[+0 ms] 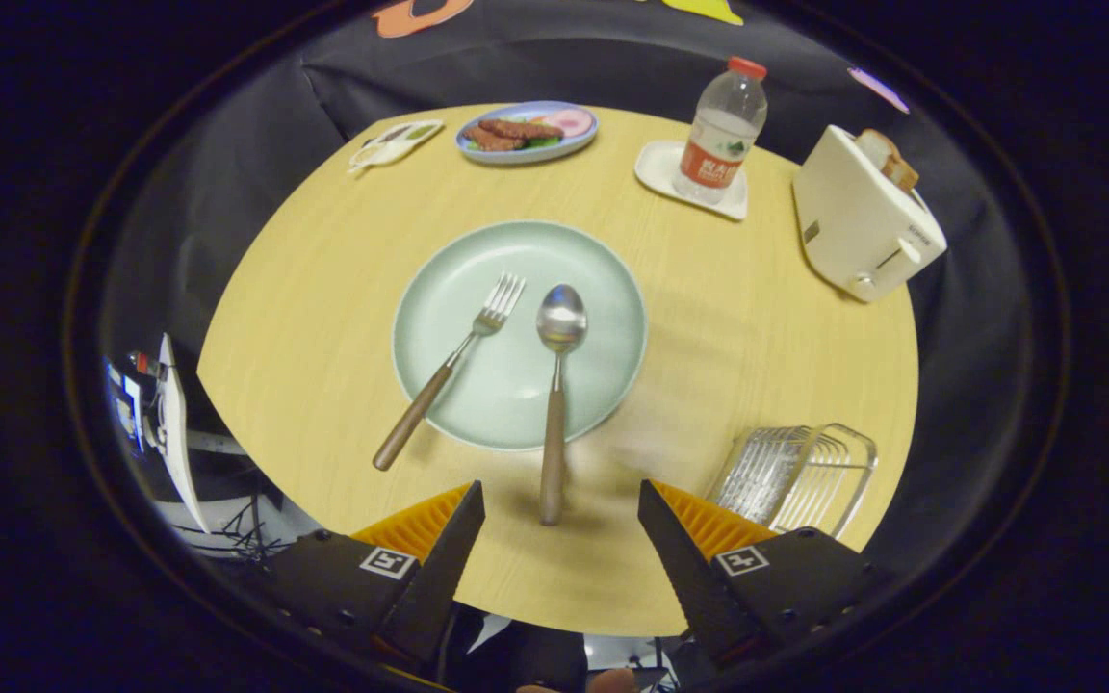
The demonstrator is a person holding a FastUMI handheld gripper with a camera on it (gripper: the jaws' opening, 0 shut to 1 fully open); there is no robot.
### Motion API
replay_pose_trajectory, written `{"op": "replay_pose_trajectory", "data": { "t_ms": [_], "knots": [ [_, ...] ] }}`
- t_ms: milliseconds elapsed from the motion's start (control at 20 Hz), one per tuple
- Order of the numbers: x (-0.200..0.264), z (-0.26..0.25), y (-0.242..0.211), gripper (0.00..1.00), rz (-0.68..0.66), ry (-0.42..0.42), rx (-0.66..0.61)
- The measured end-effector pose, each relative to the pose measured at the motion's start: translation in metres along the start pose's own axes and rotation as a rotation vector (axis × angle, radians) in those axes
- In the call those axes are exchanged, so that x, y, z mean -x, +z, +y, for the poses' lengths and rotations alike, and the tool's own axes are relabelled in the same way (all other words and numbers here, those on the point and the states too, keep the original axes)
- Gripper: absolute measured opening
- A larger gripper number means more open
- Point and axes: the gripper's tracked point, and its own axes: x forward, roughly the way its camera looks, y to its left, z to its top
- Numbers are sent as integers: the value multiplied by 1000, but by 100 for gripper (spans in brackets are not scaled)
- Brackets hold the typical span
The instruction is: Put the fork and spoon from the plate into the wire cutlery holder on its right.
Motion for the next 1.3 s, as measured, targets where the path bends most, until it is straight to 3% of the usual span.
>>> {"op": "replay_pose_trajectory", "data": {
  "t_ms": [150,300,350,600,700,750,800,1050,1300],
  "knots": [
    [-25,3,-4,97,79,18,-51],
    [-42,3,-3,74,104,18,-61],
    [-47,4,-2,72,107,18,-63],
    [-59,7,-3,29,120,31,-94],
    [-51,10,-2,13,117,47,-108],
    [-48,9,-1,13,118,54,-122],
    [-43,10,0,3,108,63,-133],
    [-5,8,9,1,33,113,-162],
    [67,-8,9,1,-65,160,-197]
  ]
}}
